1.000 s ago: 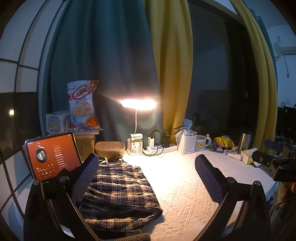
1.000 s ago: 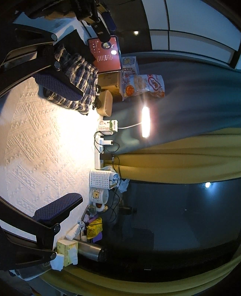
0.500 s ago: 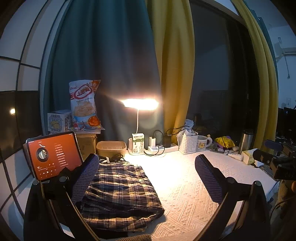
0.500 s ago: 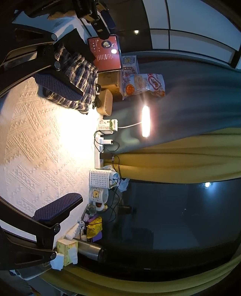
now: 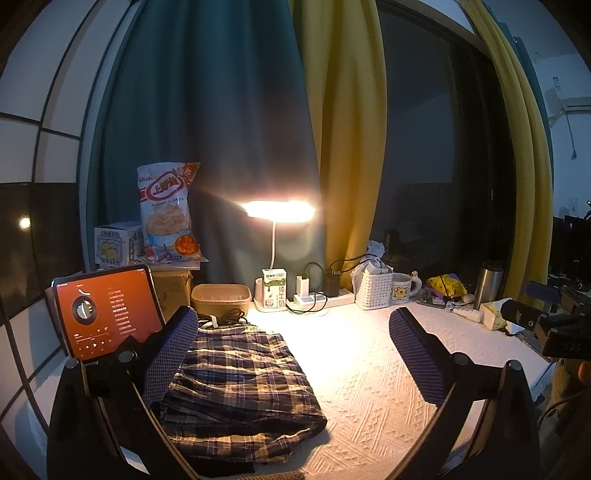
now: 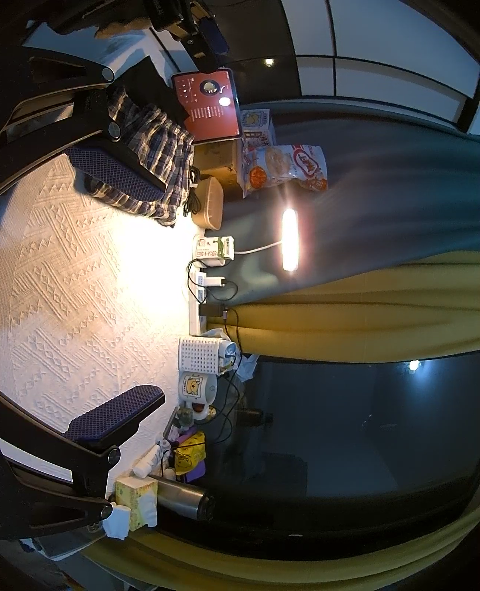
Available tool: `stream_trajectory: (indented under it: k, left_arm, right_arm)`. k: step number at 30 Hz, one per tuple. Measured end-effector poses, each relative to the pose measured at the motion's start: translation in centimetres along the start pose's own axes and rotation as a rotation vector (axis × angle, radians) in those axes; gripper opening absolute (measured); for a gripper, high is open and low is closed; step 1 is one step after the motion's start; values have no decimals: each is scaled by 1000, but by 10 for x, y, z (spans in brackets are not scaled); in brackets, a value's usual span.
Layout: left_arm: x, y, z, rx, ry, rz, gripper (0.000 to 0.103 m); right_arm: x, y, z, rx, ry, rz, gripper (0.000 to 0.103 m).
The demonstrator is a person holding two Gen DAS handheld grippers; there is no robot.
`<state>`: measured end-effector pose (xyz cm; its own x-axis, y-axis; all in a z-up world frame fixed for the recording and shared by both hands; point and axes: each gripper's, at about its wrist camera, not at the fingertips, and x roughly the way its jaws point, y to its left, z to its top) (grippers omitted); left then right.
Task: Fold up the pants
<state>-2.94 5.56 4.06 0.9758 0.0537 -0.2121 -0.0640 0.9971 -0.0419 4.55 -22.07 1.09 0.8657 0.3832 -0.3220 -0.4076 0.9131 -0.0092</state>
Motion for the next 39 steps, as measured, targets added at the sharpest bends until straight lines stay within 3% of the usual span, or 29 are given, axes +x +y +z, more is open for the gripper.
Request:
stream_trajectory:
  k: [39]
  left_arm:
    - [0,-1,-1,3,3,-3,102]
  right_arm:
    - [0,3,-4,-4,9,-1,100]
